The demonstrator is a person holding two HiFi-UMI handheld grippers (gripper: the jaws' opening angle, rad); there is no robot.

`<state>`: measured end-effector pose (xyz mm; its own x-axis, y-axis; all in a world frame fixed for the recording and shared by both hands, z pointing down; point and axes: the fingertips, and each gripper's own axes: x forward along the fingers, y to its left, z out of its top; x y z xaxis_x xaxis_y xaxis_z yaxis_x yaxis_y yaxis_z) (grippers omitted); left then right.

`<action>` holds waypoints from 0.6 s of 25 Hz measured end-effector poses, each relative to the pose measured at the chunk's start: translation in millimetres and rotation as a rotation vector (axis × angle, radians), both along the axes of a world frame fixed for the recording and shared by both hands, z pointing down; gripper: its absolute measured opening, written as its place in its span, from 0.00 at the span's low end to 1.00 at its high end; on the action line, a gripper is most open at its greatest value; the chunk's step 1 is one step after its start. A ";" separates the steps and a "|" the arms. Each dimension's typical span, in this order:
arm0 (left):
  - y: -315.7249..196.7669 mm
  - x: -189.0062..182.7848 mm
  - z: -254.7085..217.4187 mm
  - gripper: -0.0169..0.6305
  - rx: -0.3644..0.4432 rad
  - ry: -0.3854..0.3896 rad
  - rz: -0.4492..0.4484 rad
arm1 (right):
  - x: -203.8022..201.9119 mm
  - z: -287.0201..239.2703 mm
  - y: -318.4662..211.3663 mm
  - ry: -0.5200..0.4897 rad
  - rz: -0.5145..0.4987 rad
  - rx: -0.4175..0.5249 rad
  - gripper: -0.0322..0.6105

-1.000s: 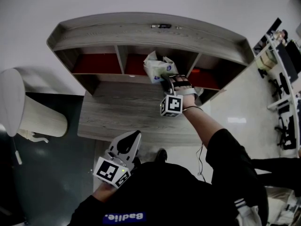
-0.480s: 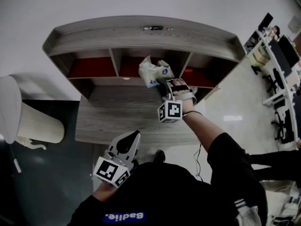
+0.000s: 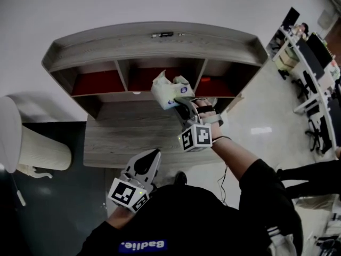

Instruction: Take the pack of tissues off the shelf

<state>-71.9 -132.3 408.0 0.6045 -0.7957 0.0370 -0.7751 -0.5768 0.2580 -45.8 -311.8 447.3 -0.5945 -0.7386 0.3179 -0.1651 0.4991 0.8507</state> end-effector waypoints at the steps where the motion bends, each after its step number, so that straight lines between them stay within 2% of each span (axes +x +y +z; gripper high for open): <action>1: -0.3 1.4 -0.1 0.02 0.000 0.001 0.004 | 0.7 -4.8 5.1 -0.017 -0.004 -0.010 0.15; 15: -1.1 13.5 -1.0 0.02 0.004 0.001 0.041 | 4.7 -45.3 65.6 -0.315 -0.053 -0.243 0.15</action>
